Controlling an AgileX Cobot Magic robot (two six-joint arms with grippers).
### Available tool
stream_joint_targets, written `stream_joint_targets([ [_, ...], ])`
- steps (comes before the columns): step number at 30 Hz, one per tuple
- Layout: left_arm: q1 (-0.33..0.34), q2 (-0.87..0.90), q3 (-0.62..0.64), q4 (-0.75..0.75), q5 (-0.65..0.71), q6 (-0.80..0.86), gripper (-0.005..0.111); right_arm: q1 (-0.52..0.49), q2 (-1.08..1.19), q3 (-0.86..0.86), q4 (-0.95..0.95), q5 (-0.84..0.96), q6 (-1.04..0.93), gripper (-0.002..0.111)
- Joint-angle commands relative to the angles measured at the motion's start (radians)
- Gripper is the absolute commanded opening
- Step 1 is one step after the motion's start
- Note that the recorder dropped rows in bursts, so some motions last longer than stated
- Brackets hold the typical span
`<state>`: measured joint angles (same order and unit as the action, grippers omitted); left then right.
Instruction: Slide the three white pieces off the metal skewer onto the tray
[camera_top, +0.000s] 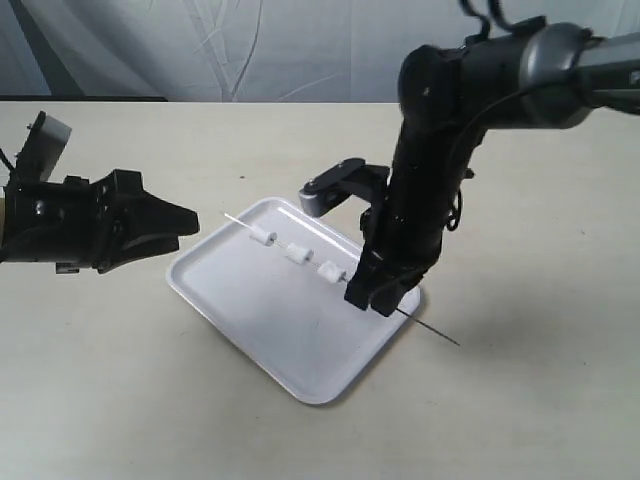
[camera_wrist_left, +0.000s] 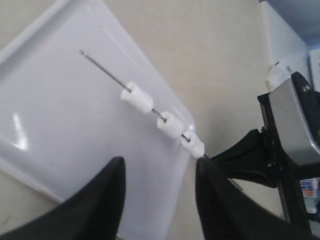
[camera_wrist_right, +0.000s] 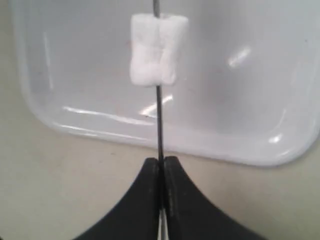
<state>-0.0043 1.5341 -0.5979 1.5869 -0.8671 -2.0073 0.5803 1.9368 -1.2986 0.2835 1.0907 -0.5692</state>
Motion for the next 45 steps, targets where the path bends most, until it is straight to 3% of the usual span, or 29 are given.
stream_joint_targets([
  [1,-0.023,0.001,0.002,-0.089,-0.076,-0.026,0.047,-0.053,-0.096,0.083,0.095,0.032,-0.072,-0.001],
  [9,-0.184,0.083,0.049,-0.38,-0.015,0.073,0.053,-0.073,-0.239,0.314,0.142,-0.103,-0.11,-0.001],
  [17,-0.286,0.169,0.052,-0.555,-0.053,0.182,0.053,-0.073,-0.304,0.424,0.219,-0.196,-0.11,-0.001],
  [30,-0.297,0.201,0.052,-0.659,-0.131,0.238,0.053,-0.073,-0.306,0.426,0.414,-0.233,-0.174,-0.001],
  [45,-0.297,0.206,0.049,-0.668,-0.165,0.24,0.051,-0.061,-0.306,0.426,0.474,-0.205,-0.204,-0.001],
])
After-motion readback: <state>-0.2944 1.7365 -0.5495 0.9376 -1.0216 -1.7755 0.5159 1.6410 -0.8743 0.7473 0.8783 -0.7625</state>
